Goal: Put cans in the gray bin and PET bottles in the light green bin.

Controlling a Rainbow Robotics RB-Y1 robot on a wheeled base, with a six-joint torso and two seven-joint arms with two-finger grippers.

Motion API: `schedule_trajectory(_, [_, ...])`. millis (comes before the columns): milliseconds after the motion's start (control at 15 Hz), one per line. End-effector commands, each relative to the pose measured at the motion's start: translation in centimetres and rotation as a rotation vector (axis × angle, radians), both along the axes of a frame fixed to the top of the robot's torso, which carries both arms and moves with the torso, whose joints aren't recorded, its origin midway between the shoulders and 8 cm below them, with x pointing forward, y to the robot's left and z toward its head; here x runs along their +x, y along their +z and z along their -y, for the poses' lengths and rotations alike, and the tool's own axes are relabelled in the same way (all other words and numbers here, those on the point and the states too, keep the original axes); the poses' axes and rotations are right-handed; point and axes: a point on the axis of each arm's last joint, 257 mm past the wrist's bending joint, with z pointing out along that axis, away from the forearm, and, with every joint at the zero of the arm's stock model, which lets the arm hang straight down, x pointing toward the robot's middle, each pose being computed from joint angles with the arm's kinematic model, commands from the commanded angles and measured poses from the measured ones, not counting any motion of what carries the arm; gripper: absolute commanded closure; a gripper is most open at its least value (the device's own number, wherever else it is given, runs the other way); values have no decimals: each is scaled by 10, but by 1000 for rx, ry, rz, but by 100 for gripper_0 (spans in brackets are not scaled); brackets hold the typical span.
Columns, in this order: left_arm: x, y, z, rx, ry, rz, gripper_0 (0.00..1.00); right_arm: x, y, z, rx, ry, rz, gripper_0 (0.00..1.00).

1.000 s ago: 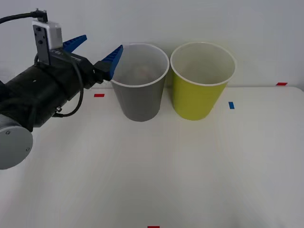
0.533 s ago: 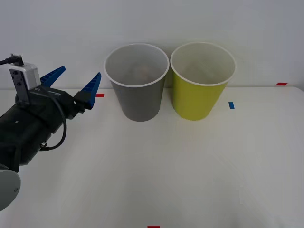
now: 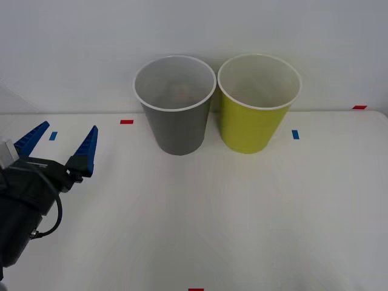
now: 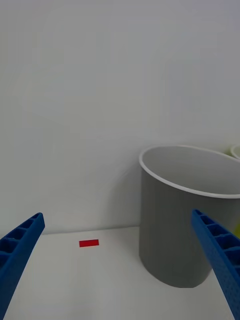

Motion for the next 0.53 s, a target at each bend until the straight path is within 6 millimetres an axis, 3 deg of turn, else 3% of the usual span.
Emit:
schedule_trajectory(67, [-14,-10,-11,66,54,17,0,0,0,0,0,0,0,0])
schedule_trajectory(533, [-61,-41,-33,9,146,-5,0,0,0,0,0,0,0,0])
